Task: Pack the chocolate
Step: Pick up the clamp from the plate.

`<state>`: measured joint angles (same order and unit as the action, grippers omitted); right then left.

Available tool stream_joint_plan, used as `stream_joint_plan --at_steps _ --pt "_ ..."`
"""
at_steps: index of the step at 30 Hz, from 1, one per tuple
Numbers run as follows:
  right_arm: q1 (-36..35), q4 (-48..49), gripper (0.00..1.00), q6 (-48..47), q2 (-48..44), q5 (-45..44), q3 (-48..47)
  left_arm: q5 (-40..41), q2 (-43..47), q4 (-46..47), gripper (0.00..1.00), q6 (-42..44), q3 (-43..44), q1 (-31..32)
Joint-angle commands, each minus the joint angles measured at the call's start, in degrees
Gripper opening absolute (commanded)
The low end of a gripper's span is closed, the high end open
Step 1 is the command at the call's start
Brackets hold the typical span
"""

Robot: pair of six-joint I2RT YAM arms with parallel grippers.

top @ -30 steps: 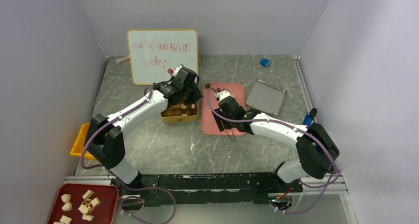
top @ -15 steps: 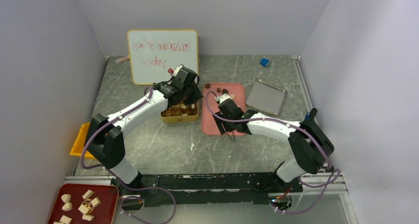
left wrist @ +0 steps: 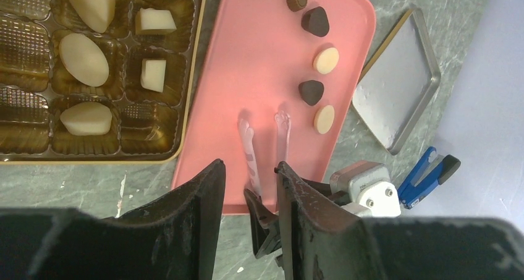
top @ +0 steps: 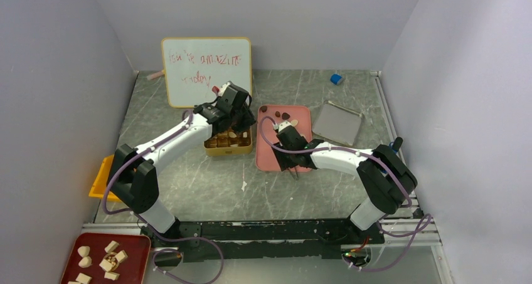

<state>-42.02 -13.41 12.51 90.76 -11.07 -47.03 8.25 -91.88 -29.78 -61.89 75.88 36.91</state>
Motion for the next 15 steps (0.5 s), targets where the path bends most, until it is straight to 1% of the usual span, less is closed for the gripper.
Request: stream_joint_plan --at_steps 1,4,5,6,8,9,15 --pt "0.4 1.5 0.53 1.0 -0.3 0.8 -0.7 -0.6 0.8 0.8 0.41 0.9 0.7 -0.6" --pt "0.4 0.3 0.27 1.8 -2.0 0.2 -1.1 -0.6 1.2 0.8 0.41 1.0 0.4 -1.0" --pt "0.4 -0.3 0.24 2.1 -2.7 -0.2 -1.3 -0.7 1.4 1.0 0.41 1.0 0.1 -1.1" --pt "0.4 -1.1 0.23 2.3 -3.3 -0.6 -1.7 -0.8 1.6 1.1 0.41 1.0 0.0 -1.3" --pt "0.4 -3.0 0.17 2.6 -4.5 -1.4 -2.7 -1.0 1.9 1.2 0.41 1.1 -0.3 -1.5" --pt "0.3 -4.1 0.16 2.7 -5.1 -1.7 -3.2 -1.0 2.1 1.2 0.41 1.2 -0.3 -1.5" --pt "0.3 -11.7 0.19 4.6 -8.3 -3.7 -6.7 -1.0 3.2 1.8 0.42 1.4 -0.4 -1.9"
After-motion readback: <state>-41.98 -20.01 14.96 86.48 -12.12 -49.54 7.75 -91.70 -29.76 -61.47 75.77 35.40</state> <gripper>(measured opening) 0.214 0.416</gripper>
